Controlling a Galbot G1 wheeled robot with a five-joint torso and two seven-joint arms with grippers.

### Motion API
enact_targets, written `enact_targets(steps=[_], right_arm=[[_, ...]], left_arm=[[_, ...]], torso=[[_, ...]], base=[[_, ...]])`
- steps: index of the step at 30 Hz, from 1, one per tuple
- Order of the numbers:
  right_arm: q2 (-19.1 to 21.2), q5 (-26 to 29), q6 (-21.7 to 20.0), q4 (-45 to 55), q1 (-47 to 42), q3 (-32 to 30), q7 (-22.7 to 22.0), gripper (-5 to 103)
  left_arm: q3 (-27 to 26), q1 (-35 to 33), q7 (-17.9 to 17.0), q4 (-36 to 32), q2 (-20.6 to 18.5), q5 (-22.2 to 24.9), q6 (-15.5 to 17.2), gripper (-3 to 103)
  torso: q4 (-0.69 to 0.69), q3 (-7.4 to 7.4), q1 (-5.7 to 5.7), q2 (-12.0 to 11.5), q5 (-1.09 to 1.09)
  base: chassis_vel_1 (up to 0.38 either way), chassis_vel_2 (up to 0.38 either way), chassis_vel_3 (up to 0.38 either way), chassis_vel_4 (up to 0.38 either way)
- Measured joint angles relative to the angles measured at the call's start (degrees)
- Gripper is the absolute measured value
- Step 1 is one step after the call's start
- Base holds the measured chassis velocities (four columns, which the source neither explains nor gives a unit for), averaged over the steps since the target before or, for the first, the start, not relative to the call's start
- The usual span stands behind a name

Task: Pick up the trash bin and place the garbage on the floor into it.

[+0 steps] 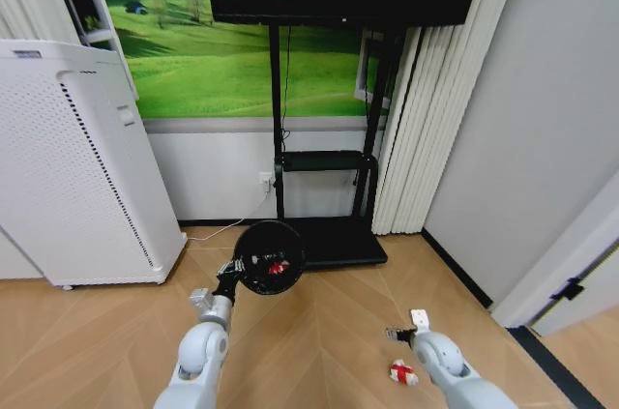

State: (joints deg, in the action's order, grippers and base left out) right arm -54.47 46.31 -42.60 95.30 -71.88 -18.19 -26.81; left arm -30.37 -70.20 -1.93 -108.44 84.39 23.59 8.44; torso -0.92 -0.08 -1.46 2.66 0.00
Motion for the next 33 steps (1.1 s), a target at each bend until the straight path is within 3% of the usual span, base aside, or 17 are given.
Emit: enact_targets(steps=[4, 15, 33], right_arm=[[-1.6, -3.9, 0.1, 0.8, -3.2, 0.0, 1.4, 100], [-7.3, -7.8, 0.3, -1.4, -4.5, 0.8, 1.0, 100], [-8.9, -10.3, 0.4, -8.7, -1.0, 2.2, 3.9, 100]], left_arm=[[-2.7, -0.9, 0.4, -0.7, 0.0, 0.2, 0.0, 3], [-5.9, -2.9, 0.8, -2.7, -0.6, 1.8, 0.7, 3], [-4.1, -2.7, 0.6, -3.2, -0.2, 0.9, 1.1, 3]], torso=[[0.0, 0.0, 0.0, 0.0, 0.0], [0.0, 0.0, 0.0, 0.0, 0.01], [0.0, -0.01, 0.0, 0.0, 0.0]], base=[[0.0, 0.0, 0.0, 0.0], [0.0, 0.0, 0.0, 0.0], [0.0, 0.0, 0.0, 0.0]])
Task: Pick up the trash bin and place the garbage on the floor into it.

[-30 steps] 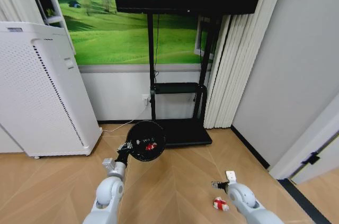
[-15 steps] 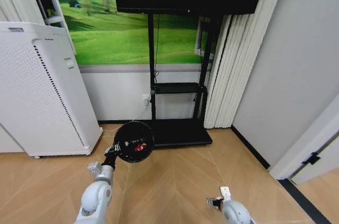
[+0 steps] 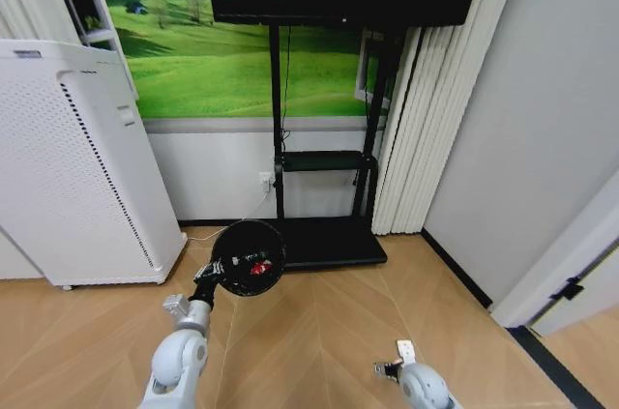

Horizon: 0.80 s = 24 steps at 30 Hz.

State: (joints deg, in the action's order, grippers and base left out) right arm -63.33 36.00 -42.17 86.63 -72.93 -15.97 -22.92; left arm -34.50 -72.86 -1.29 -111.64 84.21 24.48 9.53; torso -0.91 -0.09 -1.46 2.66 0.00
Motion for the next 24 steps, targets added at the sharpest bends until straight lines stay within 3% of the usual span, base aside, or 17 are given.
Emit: enact_targets(steps=[24], right_arm=[[-4.1, -4.1, 1.5, -7.9, 3.9, -0.6, 0.6, 100]], left_arm=[[1.8, 1.9, 0.2, 1.4, -1.9, 1.2, 0.6, 3]], torso=[[0.01, 0.0, 0.0, 0.0, 0.0]], base=[[0.0, 0.0, 0.0, 0.0]])
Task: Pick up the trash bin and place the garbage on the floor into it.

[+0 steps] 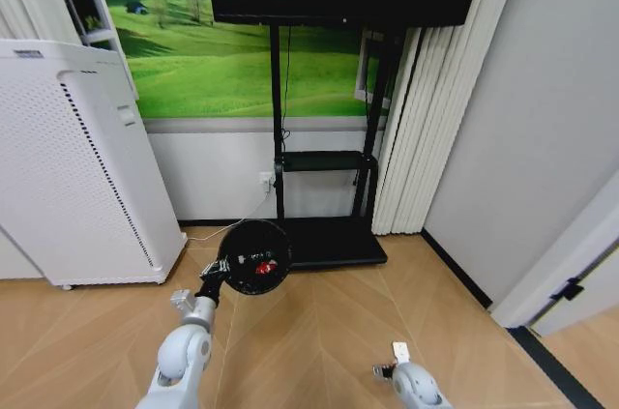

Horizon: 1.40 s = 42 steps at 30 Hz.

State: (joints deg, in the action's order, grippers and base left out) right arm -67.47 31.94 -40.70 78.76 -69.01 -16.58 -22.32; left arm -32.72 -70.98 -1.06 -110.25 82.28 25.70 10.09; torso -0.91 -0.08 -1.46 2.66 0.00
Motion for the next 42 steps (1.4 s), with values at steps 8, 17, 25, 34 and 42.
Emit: enact_targets(steps=[8, 17, 25, 34, 42], right_arm=[[0.7, -0.1, 0.6, -0.6, 0.5, 0.1, 0.3, 80], [1.1, -0.1, 1.1, -0.6, 0.3, 0.0, 1.0, 53], [1.0, -0.4, 1.6, -0.3, -0.1, 0.0, 1.0, 20], [2.0, -0.9, 2.4, 2.6, -1.0, -0.6, 1.4, 1], [5.6, -1.2, -1.2, 7.5, -3.0, -1.2, 0.7, 14]], left_arm=[[1.1, 0.9, -0.4, -0.1, -0.4, 0.3, 0.4, 3], [1.3, 0.9, -0.4, -0.4, -0.6, 0.4, 0.5, 3], [1.3, 0.9, -0.7, -1.2, -1.2, 0.9, 0.8, 3], [1.9, 0.9, -0.7, -1.0, -0.8, 0.5, 0.9, 3], [2.4, 1.4, -0.9, -1.0, -1.0, 0.6, 0.9, 3]], torso=[[-0.01, 0.0, 0.0, 0.0, 0.0], [-0.01, 0.0, 0.0, 0.0, -0.03], [-0.01, 0.0, 0.0, 0.0, -0.02], [-0.01, 0.0, 0.0, 0.0, -0.01], [-0.01, 0.0, 0.0, 0.0, -0.01]], base=[[0.0, 0.0, 0.0, 0.0], [0.0, 0.0, 0.0, 0.0], [0.0, 0.0, 0.0, 0.0], [0.0, 0.0, 0.0, 0.0], [0.0, 0.0, 0.0, 0.0]])
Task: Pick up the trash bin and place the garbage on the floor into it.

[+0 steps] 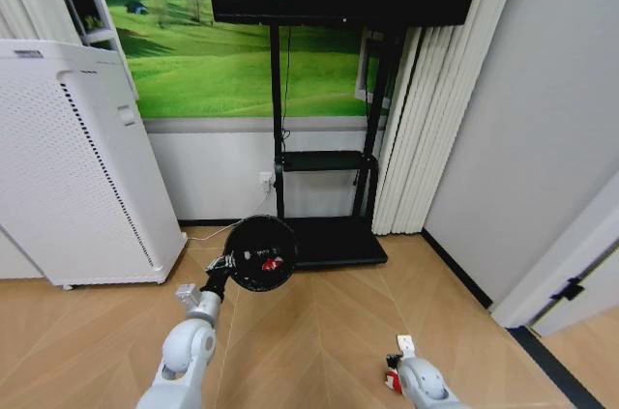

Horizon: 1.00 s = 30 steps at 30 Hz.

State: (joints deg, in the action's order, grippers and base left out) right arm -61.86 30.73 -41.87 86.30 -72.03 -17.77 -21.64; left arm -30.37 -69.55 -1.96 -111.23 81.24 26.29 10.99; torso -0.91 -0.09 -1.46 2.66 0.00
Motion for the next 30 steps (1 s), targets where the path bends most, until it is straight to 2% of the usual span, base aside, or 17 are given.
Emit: enact_targets(steps=[1, 3, 4, 5, 7, 8, 10, 11, 12, 13, 16, 17, 19, 20, 22, 25, 30], right_arm=[[1.3, 0.4, -0.2, 1.7, -1.0, 0.0, 0.3, 24], [2.2, -0.1, -0.2, 2.5, -1.6, 0.0, 0.9, 24], [3.9, -3.7, -0.2, 3.0, -2.3, 0.2, 3.5, 35], [3.9, -3.7, -0.2, 3.0, -2.3, 0.2, 3.5, 35], [5.5, -7.9, -0.2, 3.4, -2.4, 0.7, 7.7, 46], [5.5, -7.9, -0.2, 3.4, -2.4, 0.7, 7.7, 46], [6.7, -15.4, -0.2, 3.6, -2.2, 1.2, 15.6, 57], [6.7, -15.4, -0.2, 3.6, -2.2, 1.2, 15.6, 57], [7.0, -17.9, -0.2, 3.6, -2.1, 1.4, 18.6, 63], [7.0, -17.9, -0.2, 3.6, -2.1, 1.4, 18.6, 63], [8.3, -27.4, -0.3, 3.4, -1.4, 1.6, 33.8, 79], [8.3, -27.4, -0.3, 3.4, -1.4, 1.6, 33.8, 79], [9.1, -31.7, -0.3, 3.3, -1.1, 1.3, 41.8, 90], [9.1, -31.7, -0.3, 3.3, -1.1, 1.3, 41.8, 90], [9.9, -35.6, -0.3, 3.5, -0.8, 1.0, 48.8, 98], [10.2, -37.0, -0.3, 3.1, -0.6, 0.9, 51.1, 100], [10.0, -37.5, -0.3, 1.8, -0.2, 1.1, 51.3, 100]], left_arm=[[-0.2, 0.0, 0.1, 0.0, 0.0, 0.0, 0.0, 3], [-0.4, 0.0, 0.2, 0.2, 0.1, 0.0, 0.0, 3], [-0.8, -0.1, 0.6, 0.5, 0.5, 0.0, 0.0, 3], [-0.8, -0.1, 0.6, 0.5, 0.5, 0.0, 0.0, 3], [-1.1, -0.2, 1.1, 0.8, 0.8, 0.0, -0.2, 3], [-1.1, -0.2, 1.1, 0.8, 0.8, 0.0, -0.2, 3], [-1.2, 0.0, 1.3, 1.1, 0.9, -0.1, -0.2, 3], [-1.2, 0.0, 1.3, 1.1, 0.9, -0.1, -0.2, 3], [-1.3, 0.0, 1.3, 1.2, 0.9, -0.1, -0.3, 3], [-1.3, 0.0, 1.3, 1.2, 0.9, -0.1, -0.3, 3], [-1.4, 0.2, 1.3, 1.5, 0.8, -0.1, -0.3, 3], [-1.4, 0.2, 1.3, 1.5, 0.8, -0.1, -0.3, 3], [-1.4, 0.2, 1.3, 1.5, 0.8, -0.1, -0.3, 3], [-1.4, 0.2, 1.3, 1.5, 0.8, -0.1, -0.3, 3], [-1.4, 0.3, 1.3, 1.8, 0.9, -0.1, -0.3, 3], [-1.3, 0.3, 1.3, 2.0, 1.0, -0.3, -0.4, 3], [-1.3, 0.1, 1.4, 2.0, 1.1, -0.4, -0.5, 3]], torso=[[-0.01, 0.0, 0.0, 0.0, 0.0], [-0.01, 0.0, 0.0, 0.0, 0.0], [-0.01, 0.0, 0.0, 0.0, 0.01], [-0.01, 0.0, 0.0, 0.0, 0.01], [-0.01, 0.0, 0.0, 0.0, -0.01], [-0.01, 0.0, 0.0, 0.0, -0.01], [0.0, 0.0, 0.0, 0.0, 0.0], [0.0, 0.0, 0.0, 0.0, 0.0], [0.0, 0.0, 0.0, 0.0, 0.0], [0.0, 0.0, 0.0, 0.0, 0.0], [0.0, 0.0, 0.0, 0.0, 0.0], [0.0, 0.0, 0.0, 0.0, 0.0], [0.0, 0.0, 0.0, 0.0, 0.0], [0.0, 0.0, 0.0, 0.0, 0.0], [0.0, 0.0, 0.0, 0.0, 0.0], [0.0, 0.0, 0.0, 0.0, 0.01], [0.0, 0.0, 0.0, 0.0, 0.01]], base=[[0.0, 0.0, 0.0, 0.0], [0.0, 0.0, 0.0, 0.0], [0.0, 0.0, 0.0, 0.0], [0.0, 0.0, 0.0, 0.0], [0.0, 0.0, 0.0, 0.0], [0.0, 0.0, 0.0, 0.0], [0.0, 0.0, 0.0, 0.0], [0.0, 0.0, 0.0, 0.0], [0.0, 0.0, 0.0, 0.0], [0.0, 0.0, 0.0, 0.0], [0.0, 0.0, 0.0, 0.0], [0.0, 0.0, 0.0, 0.0], [0.0, 0.0, 0.0, 0.0], [0.0, 0.0, 0.0, 0.0], [0.0, 0.0, 0.0, 0.0], [0.0, 0.0, 0.0, 0.0], [0.0, 0.0, 0.0, 0.0]])
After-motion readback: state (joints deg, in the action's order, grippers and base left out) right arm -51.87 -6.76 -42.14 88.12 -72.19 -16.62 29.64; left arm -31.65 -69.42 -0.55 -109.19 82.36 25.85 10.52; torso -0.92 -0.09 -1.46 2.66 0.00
